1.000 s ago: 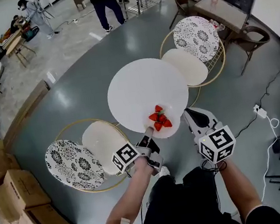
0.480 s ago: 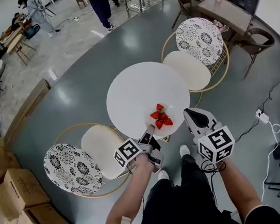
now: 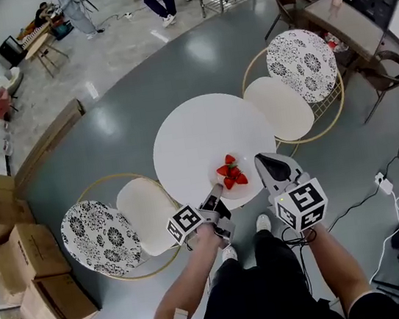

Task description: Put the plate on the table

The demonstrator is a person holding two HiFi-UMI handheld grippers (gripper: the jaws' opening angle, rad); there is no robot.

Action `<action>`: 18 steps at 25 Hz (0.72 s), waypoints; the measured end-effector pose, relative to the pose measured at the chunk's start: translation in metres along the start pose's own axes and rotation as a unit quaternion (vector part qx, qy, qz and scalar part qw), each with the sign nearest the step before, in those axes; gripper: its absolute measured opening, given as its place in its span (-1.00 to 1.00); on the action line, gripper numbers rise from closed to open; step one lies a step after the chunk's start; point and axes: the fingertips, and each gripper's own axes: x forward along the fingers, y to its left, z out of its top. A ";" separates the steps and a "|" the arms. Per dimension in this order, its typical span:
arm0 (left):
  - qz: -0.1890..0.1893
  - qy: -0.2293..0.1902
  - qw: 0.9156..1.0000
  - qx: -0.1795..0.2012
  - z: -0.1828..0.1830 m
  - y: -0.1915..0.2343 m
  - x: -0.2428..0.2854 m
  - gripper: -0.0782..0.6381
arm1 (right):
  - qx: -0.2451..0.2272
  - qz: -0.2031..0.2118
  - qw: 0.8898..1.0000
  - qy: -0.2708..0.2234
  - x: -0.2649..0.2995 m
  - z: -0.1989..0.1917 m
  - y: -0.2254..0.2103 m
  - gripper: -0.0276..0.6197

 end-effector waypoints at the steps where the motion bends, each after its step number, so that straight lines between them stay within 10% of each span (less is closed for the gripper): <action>1: 0.003 -0.004 1.000 -0.002 -0.001 0.003 0.005 -0.74 | -0.001 0.004 1.000 0.002 0.004 -0.001 -0.004 -0.90; 18: 0.063 -0.027 0.998 -0.015 0.002 0.071 0.083 -0.74 | 0.031 0.020 0.997 0.068 0.041 -0.058 -0.054 -0.90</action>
